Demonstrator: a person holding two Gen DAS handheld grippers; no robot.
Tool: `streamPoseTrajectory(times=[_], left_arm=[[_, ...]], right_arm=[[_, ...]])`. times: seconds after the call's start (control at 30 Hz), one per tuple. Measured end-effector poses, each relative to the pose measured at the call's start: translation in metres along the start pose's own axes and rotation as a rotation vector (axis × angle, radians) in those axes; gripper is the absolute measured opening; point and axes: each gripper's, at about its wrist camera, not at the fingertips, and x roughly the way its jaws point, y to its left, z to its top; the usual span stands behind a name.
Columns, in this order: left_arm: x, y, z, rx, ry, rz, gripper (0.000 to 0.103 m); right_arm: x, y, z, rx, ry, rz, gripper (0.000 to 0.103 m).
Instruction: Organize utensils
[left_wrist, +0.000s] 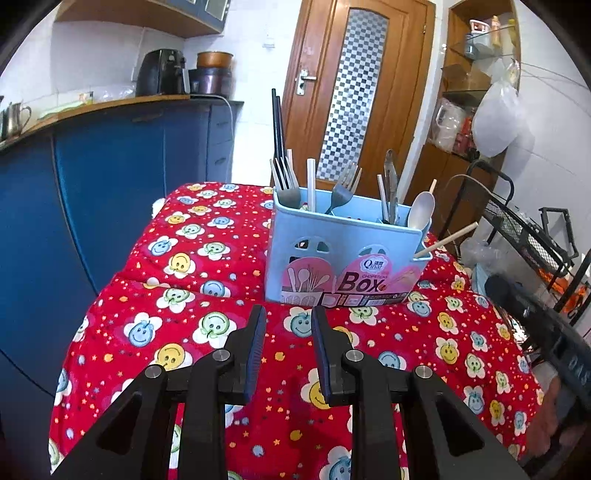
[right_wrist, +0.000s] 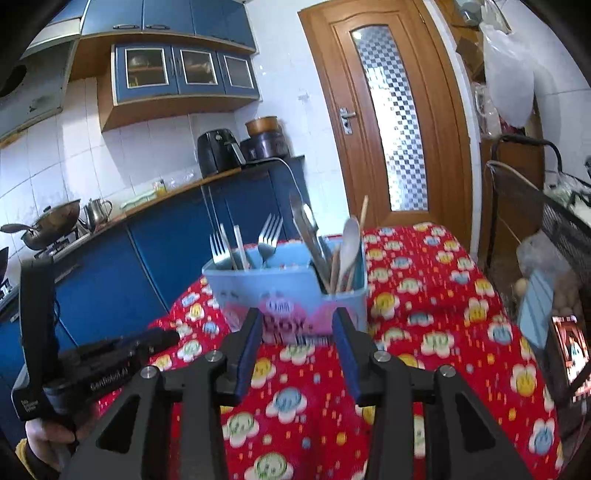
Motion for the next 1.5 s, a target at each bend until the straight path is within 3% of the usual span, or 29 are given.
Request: streamPoseTrajectory(times=[0.07,0.2,0.33,0.73,1.5], left_arm=[[0.0,-0.001,-0.004,-0.004,-0.004,-0.002,0.026],[-0.001,-0.006,-0.012,-0.002,-0.016,0.0,0.043],[0.0,-0.014,-0.018,0.027,-0.029,0.019,0.053],[0.004,-0.018,-0.023,0.05,-0.023,0.048,0.056],[0.0,-0.022,-0.023,0.08,-0.058,0.076,0.056]], right_arm=[[0.0,0.002,-0.009,0.007,0.013,-0.01,0.049],[0.001,0.004,-0.022,0.0,0.044,-0.028,0.057],[0.003,0.007,-0.032,-0.018,0.07,-0.042,0.063],[0.001,0.006,-0.04,-0.014,0.061,-0.055,0.071],[0.001,0.007,-0.039,-0.007,0.058,-0.05,0.072]])
